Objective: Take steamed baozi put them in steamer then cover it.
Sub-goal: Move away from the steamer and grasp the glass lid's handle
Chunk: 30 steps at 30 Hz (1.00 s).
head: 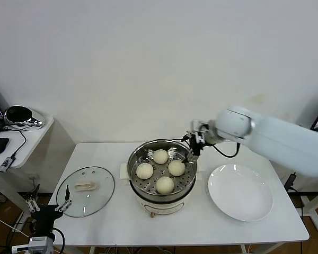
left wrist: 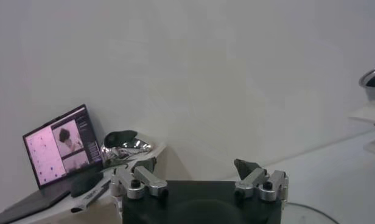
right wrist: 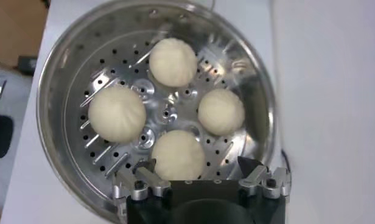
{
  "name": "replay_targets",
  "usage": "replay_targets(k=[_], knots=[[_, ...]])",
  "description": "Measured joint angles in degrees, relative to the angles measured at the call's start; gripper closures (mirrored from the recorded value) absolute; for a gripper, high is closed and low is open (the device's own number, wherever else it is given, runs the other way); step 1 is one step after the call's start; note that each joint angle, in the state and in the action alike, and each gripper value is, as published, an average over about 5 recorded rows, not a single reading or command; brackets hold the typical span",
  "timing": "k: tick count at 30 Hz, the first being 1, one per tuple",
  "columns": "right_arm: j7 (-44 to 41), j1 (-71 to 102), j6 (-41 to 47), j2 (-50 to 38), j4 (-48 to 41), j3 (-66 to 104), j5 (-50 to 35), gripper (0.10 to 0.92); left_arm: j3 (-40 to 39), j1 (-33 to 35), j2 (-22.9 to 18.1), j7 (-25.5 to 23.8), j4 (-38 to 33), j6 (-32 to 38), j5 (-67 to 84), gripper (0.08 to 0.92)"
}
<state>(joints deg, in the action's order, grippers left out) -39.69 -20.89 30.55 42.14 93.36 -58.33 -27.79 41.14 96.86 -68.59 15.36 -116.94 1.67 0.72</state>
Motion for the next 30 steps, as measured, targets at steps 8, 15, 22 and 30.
replay_targets(k=[8,15,22,30], knots=[[15.4,25.6,-11.4,-7.8,7.3,24.7,4.9,0.203,-0.7,-0.5,-1.1,1.1,0.6,0.6,-1.3,0.177],[23.9,52.4,-25.5,-2.5,8.9,51.6,13.2,0.203,-2.1,-0.5,-2.1,2.5,1.0,1.5,-4.0,0.177],[27.5,75.7,-38.3,9.9,9.0,75.6,18.8,0.203,-3.9,-1.1,-3.3,4.1,2.2,3.5,-7.5,0.177],[30.0,90.0,-45.6,23.0,8.8,94.2,21.7,0.203,-4.1,-2.1,-4.2,7.2,5.3,7.9,-17.3,0.177]])
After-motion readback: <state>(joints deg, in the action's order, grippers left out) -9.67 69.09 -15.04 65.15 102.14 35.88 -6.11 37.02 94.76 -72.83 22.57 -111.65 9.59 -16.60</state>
